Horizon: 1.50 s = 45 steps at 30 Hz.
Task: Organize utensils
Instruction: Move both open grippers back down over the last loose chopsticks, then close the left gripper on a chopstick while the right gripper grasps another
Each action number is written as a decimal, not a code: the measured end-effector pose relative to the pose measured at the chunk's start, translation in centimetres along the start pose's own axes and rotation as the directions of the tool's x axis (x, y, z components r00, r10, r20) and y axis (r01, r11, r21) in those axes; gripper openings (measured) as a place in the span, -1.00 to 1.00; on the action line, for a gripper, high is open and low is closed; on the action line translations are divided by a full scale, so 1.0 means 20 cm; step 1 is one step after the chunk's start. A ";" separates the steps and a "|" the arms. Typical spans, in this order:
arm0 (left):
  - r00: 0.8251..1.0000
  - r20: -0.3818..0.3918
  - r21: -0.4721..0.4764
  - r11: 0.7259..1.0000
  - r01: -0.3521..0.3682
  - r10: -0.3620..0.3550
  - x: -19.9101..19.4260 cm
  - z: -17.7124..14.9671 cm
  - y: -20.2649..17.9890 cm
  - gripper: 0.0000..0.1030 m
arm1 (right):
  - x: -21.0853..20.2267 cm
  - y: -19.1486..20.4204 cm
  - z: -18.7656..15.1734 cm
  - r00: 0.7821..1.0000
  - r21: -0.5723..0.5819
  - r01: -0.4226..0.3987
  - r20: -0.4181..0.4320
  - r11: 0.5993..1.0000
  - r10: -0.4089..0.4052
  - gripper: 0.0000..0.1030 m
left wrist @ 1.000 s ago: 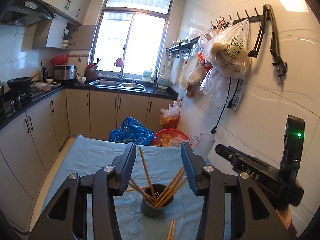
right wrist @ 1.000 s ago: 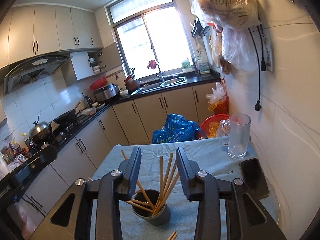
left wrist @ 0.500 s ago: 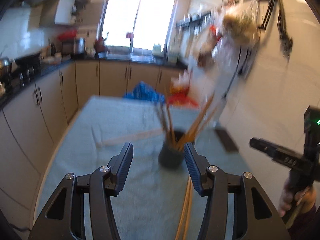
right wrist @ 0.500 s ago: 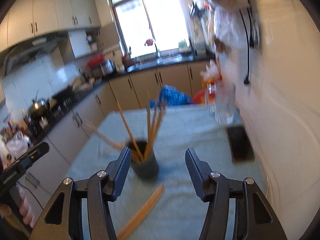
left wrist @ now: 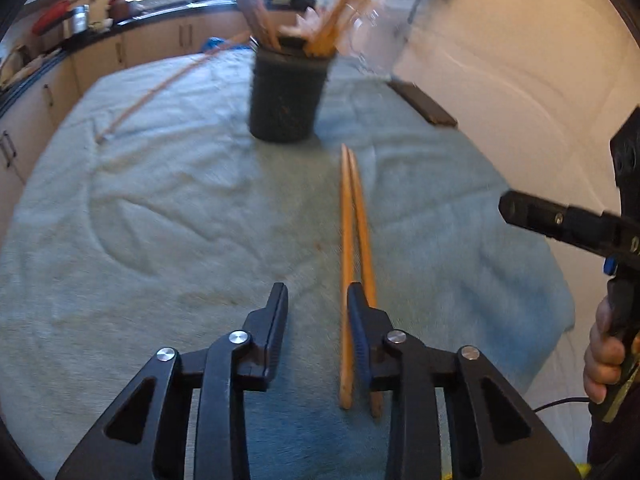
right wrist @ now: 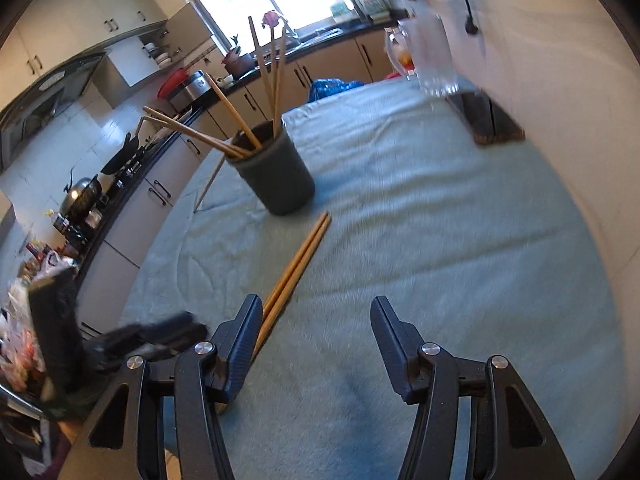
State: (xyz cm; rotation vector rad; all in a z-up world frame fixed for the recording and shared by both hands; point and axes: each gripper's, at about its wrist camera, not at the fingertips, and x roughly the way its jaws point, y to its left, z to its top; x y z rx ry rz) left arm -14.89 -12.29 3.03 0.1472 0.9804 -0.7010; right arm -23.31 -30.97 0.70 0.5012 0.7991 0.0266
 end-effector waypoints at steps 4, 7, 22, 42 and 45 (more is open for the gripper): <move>0.999 -0.034 0.015 1.000 0.001 0.000 0.07 -0.02 -0.03 -0.46 | 0.02 -0.01 -0.02 1.000 0.016 -0.002 -0.007 1.000 0.003 0.18; 0.999 -0.036 0.025 0.999 -0.020 0.021 0.10 0.00 -0.04 -0.54 | 0.04 -0.03 -0.03 1.000 0.022 -0.002 -0.014 1.000 0.002 0.18; 0.997 -0.068 -0.323 0.945 -0.054 0.034 0.05 0.00 0.20 -0.86 | 0.13 -0.04 -0.08 0.998 0.021 0.002 -0.063 1.000 -0.001 0.18; 0.986 -0.080 -0.308 0.937 -0.166 0.149 -0.06 -0.14 0.17 -0.86 | 0.56 0.30 0.03 0.960 -0.254 0.192 -0.153 0.948 -0.235 -0.17; 0.984 -0.080 -0.297 0.938 -0.175 0.159 -0.06 -0.15 0.16 -0.86 | 0.55 0.29 0.03 0.954 -0.265 0.216 -0.150 0.940 -0.261 -0.60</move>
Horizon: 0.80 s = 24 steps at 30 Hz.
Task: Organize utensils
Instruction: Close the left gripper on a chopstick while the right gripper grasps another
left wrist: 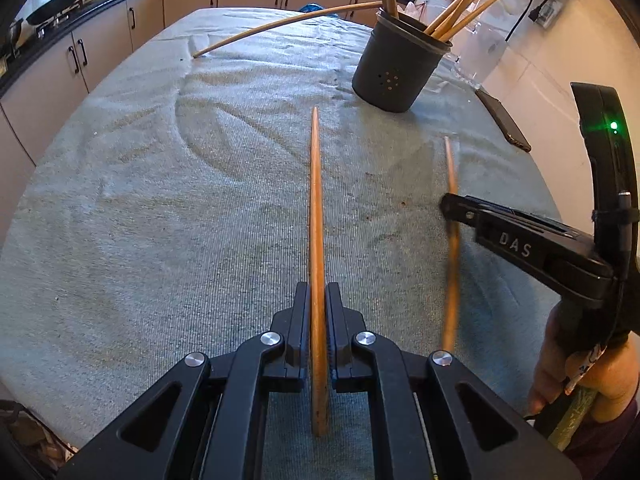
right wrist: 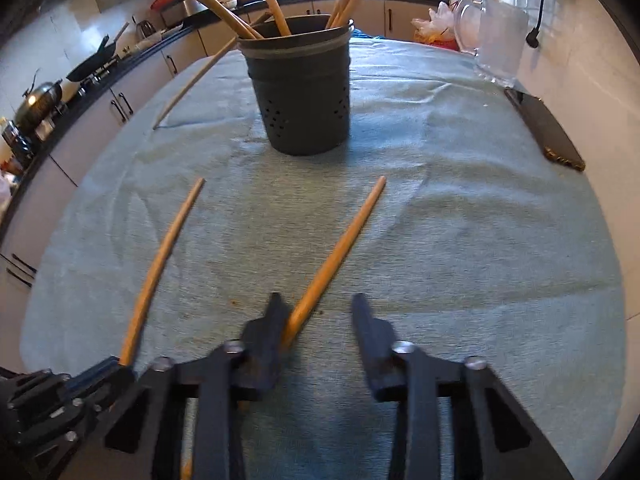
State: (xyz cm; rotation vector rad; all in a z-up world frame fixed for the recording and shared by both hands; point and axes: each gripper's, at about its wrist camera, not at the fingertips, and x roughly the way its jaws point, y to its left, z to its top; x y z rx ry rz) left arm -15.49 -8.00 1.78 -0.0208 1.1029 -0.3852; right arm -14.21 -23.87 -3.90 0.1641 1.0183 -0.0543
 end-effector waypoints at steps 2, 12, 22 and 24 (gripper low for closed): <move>1.000 0.000 0.003 1.000 -0.001 0.001 0.00 0.00 0.00 -0.86 | -0.01 -0.03 -0.01 1.000 0.017 -0.013 -0.007 1.000 0.013 -0.70; 1.000 -0.007 0.025 0.999 -0.030 0.031 -0.02 -0.04 -0.03 -0.86 | -0.11 -0.13 -0.15 1.000 0.055 -0.017 -0.008 0.998 0.017 -0.76; 0.999 -0.030 0.048 0.999 -0.021 0.023 -0.04 -0.09 -0.08 -0.86 | -0.21 -0.21 -0.31 1.000 0.042 -0.009 -0.017 0.999 0.009 -0.77; 0.999 -0.034 0.047 0.999 -0.021 0.023 -0.04 -0.09 -0.08 -0.86 | -0.22 -0.23 -0.33 1.000 0.050 -0.015 -0.014 0.999 0.016 -0.77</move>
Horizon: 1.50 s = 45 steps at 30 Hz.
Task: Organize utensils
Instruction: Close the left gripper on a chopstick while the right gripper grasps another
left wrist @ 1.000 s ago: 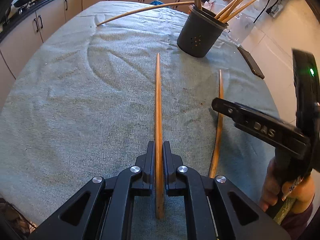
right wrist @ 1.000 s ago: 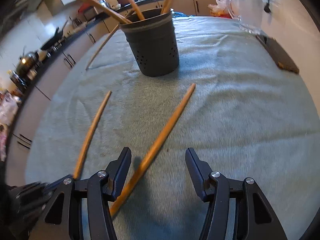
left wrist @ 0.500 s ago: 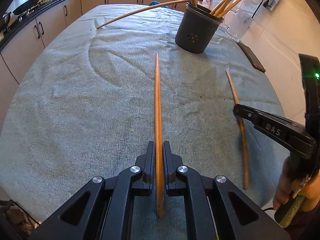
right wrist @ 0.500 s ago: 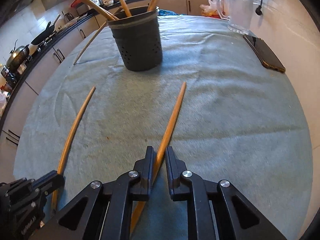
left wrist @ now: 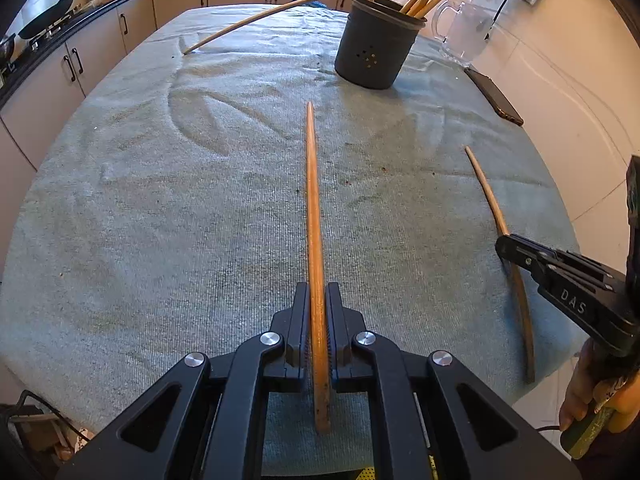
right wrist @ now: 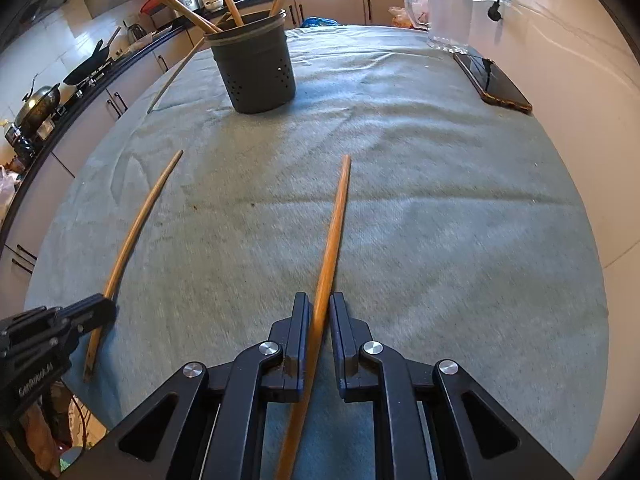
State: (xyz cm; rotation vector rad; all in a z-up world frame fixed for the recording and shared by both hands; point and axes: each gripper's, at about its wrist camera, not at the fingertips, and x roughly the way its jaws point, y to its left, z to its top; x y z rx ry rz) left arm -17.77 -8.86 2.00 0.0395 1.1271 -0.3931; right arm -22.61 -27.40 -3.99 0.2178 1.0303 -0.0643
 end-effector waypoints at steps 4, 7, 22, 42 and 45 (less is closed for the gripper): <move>1.000 0.000 -0.011 1.000 0.028 -0.028 -0.03 0.02 0.02 -0.85 | 0.00 -0.02 -0.01 1.000 0.018 -0.027 0.003 0.999 0.027 -0.71; 0.999 0.023 -0.028 0.999 0.038 -0.037 -0.08 0.06 0.07 -0.78 | 0.00 -0.02 0.01 0.999 0.034 -0.053 0.002 0.998 0.053 -0.63; 1.000 -0.009 0.060 0.998 -0.025 0.026 0.16 0.51 0.04 -0.44 | 0.12 -0.06 0.22 0.999 0.017 -0.045 -0.019 0.999 0.045 -0.63; 0.998 -0.016 0.144 0.988 -0.061 0.064 0.32 0.63 -0.05 -0.89 | 0.28 -0.02 0.53 0.988 -0.111 0.018 -0.151 0.994 -0.035 -0.84; 1.000 -0.028 0.084 0.996 0.014 -0.012 0.31 0.63 -0.02 -0.90 | 0.27 -0.04 0.53 0.992 -0.073 -0.013 -0.129 0.997 0.004 -0.88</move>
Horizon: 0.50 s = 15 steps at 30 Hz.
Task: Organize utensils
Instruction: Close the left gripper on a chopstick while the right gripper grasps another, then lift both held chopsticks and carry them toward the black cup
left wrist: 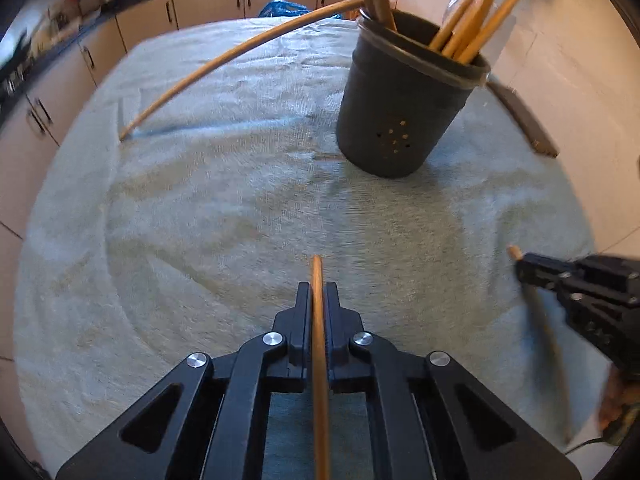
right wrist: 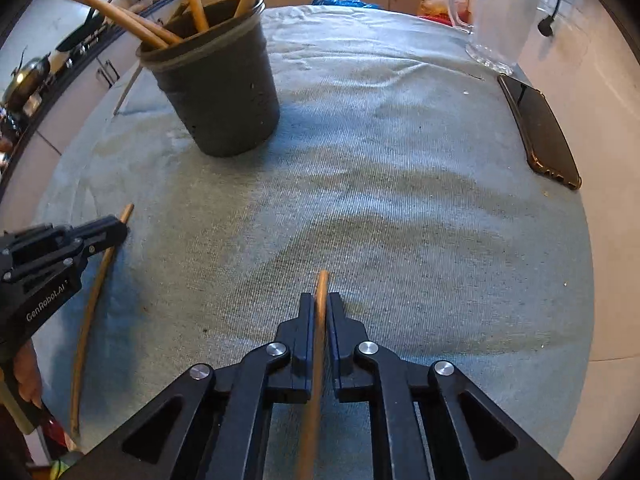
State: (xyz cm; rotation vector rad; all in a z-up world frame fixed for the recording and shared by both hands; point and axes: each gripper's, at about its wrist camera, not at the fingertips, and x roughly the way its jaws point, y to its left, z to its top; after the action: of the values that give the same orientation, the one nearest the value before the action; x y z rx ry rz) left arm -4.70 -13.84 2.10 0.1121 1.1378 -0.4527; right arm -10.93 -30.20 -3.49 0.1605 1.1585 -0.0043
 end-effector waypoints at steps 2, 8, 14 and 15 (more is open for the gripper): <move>1.000 0.013 -0.011 1.000 0.024 -0.024 -0.04 0.00 0.01 -0.90 | -0.01 -0.02 0.00 0.999 0.033 -0.038 0.021 0.999 0.037 -0.88; 0.992 0.123 0.016 0.999 0.032 -0.033 -0.25 -0.01 -0.04 -0.90 | -0.20 0.00 -0.02 0.981 0.037 -0.107 0.169 0.994 0.099 -0.88; 0.964 0.265 0.029 0.999 0.016 -0.023 -0.52 -0.05 -0.08 -0.90 | -0.42 0.10 -0.06 0.948 -0.005 -0.083 0.307 0.997 0.080 -0.88; 0.958 0.286 0.030 0.999 0.013 -0.021 -0.55 -0.05 -0.10 -0.90 | -0.45 0.11 -0.08 0.942 -0.011 -0.076 0.327 0.997 0.076 -0.88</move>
State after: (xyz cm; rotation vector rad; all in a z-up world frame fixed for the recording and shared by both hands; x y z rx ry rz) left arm -10.13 -12.14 11.73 0.0590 0.8476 -0.4832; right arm -15.77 -28.61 4.43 0.1983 0.8191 0.0353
